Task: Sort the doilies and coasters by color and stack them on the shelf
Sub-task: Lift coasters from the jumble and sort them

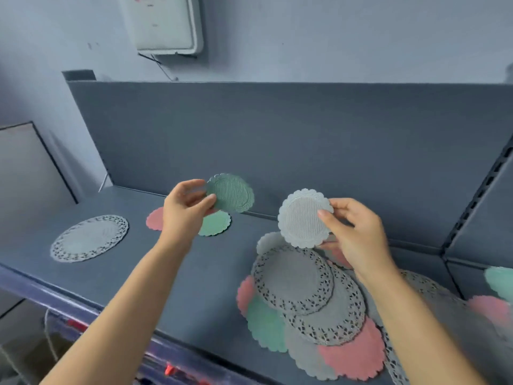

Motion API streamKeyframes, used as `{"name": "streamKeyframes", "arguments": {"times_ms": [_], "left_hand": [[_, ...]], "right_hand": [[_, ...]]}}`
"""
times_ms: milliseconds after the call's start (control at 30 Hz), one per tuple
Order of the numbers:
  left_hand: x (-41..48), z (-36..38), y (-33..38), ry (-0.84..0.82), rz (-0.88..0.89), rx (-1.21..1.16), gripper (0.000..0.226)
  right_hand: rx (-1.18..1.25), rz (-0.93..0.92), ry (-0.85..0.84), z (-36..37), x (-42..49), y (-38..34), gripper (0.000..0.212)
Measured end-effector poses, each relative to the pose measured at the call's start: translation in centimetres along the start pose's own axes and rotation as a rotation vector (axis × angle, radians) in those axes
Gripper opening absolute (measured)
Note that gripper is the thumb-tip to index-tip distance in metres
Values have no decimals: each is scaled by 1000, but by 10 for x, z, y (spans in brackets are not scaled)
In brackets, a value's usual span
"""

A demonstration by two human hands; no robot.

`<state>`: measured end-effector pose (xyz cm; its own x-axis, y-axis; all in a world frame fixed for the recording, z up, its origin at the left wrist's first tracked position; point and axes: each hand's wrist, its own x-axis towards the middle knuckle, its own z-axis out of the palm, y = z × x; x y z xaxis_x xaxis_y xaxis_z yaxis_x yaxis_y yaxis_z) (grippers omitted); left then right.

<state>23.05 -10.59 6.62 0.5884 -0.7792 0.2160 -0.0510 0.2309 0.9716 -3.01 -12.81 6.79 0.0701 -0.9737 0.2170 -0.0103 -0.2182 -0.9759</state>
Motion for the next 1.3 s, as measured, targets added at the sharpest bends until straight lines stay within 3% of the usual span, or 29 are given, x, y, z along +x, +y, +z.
{"name": "streamKeyframes", "arguments": {"times_ms": [133, 267, 433, 500, 633, 967, 1300], "left_hand": [[73, -43, -44, -245, -128, 412, 26], [110, -61, -67, -523, 107, 979, 35], [123, -91, -53, -647, 267, 967, 31], [123, -105, -53, -700, 295, 914, 28], [109, -123, -60, -816, 508, 996, 32], [66, -83, -45, -938, 779, 1189, 47], [-63, 70, -17, -991, 917, 1177, 46]], "right_hand": [[-33, 102, 9, 80, -7, 10, 9], [-40, 289, -40, 161, -18, 28, 10], [-87, 429, -101, 221, -29, 42, 11], [-266, 353, -61, 234, -27, 52, 20], [-928, -10, -135, 244, -31, 61, 38], [-1096, 106, 21, 162, -47, 29, 38], [-1117, 156, 98, -29, -76, 21, 46]]}}
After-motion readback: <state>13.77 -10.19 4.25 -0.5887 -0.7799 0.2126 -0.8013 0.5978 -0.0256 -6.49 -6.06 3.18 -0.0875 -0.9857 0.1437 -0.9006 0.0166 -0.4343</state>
